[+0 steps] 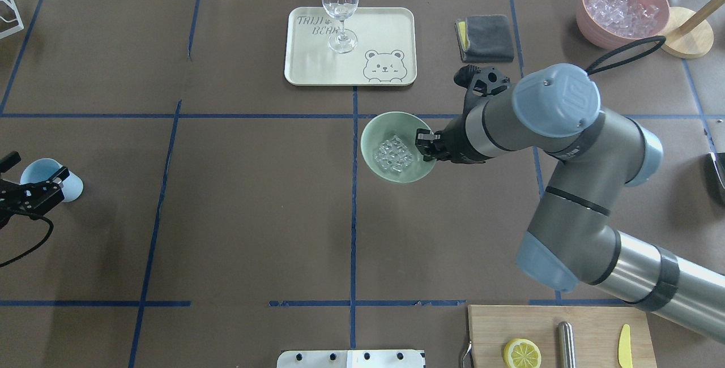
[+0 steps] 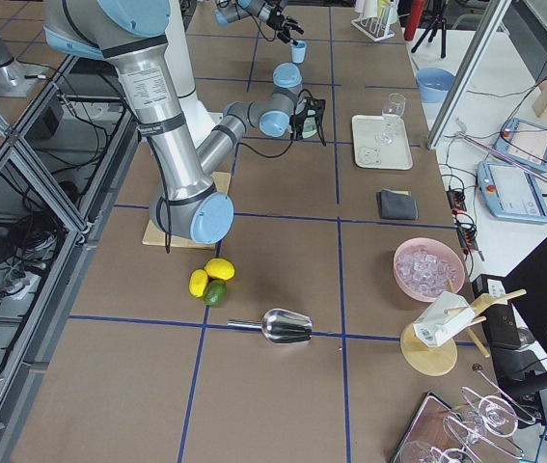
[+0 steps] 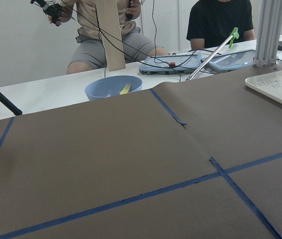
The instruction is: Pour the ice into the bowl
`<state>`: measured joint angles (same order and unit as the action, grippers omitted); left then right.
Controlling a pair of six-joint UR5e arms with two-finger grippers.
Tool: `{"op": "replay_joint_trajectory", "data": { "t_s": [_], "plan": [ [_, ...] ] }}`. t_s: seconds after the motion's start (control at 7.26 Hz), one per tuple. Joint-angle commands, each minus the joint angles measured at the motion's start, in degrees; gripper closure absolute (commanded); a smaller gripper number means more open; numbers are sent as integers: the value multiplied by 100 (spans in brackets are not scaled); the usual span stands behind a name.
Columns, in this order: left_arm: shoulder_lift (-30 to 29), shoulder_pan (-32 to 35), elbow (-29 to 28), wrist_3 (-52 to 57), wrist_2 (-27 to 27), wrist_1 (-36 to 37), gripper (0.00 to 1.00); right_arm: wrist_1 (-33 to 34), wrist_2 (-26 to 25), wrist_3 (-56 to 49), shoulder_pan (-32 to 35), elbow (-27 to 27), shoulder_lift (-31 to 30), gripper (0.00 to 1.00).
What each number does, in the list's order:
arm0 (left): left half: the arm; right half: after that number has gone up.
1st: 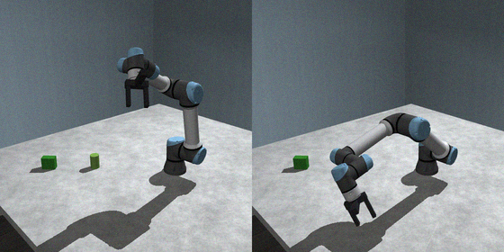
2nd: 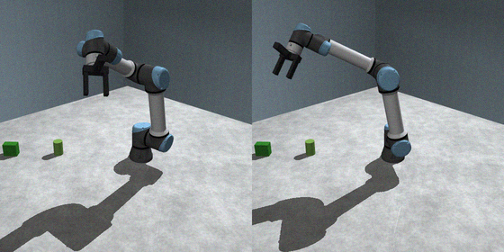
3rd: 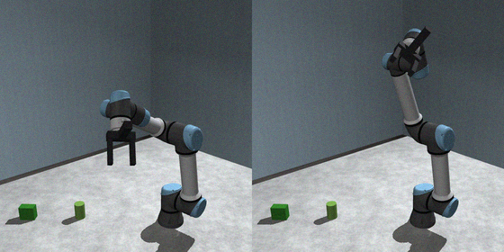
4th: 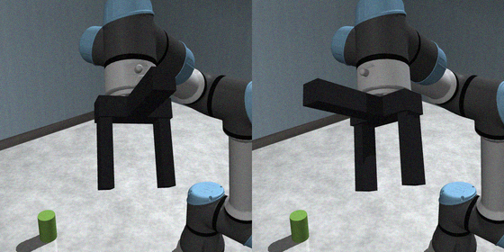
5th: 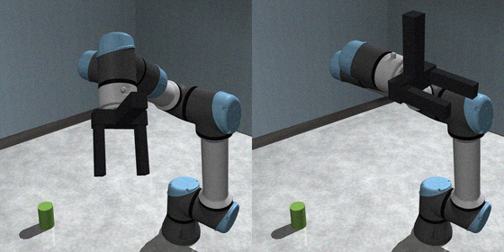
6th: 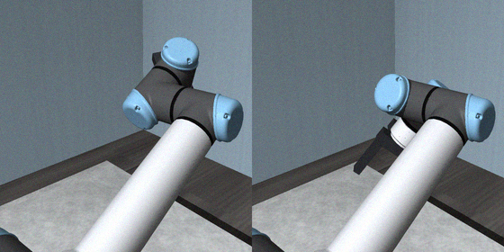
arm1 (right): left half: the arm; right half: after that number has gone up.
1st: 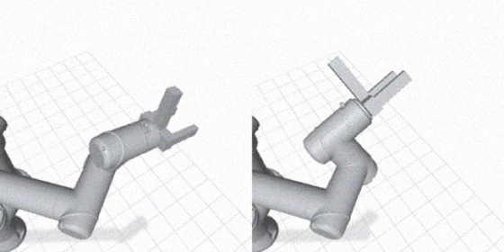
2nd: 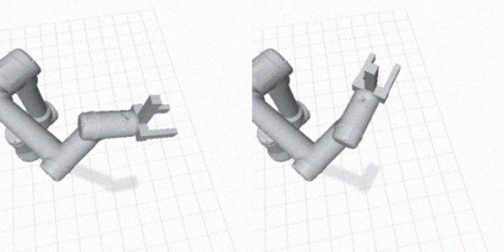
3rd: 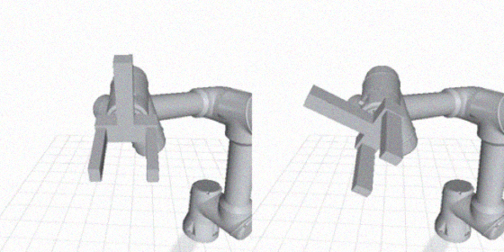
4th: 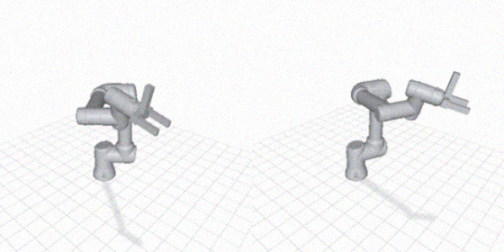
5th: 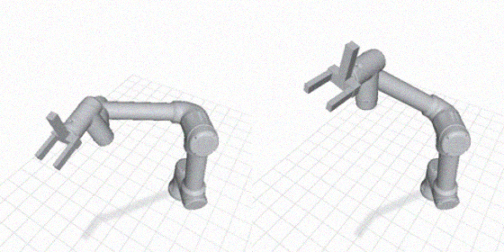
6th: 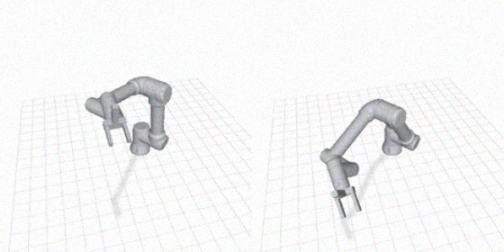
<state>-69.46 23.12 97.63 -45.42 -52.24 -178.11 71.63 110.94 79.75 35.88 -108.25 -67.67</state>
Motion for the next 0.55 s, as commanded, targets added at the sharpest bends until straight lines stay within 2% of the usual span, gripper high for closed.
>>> {"op": "replay_joint_trajectory", "data": {
  "t_s": [0.0,0.14,0.41],
  "plan": [
    [-190,717,761,462,-863,1262,0,-26,314,-589,358,-571,-910,100],
    [-478,1094,1140,647,-1371,2201,0,-27,349,-836,515,-826,-1350,100],
    [-1155,1885,1424,1164,-2312,3558,0,-79,936,-1764,1234,-881,-2010,100]
  ]
}}
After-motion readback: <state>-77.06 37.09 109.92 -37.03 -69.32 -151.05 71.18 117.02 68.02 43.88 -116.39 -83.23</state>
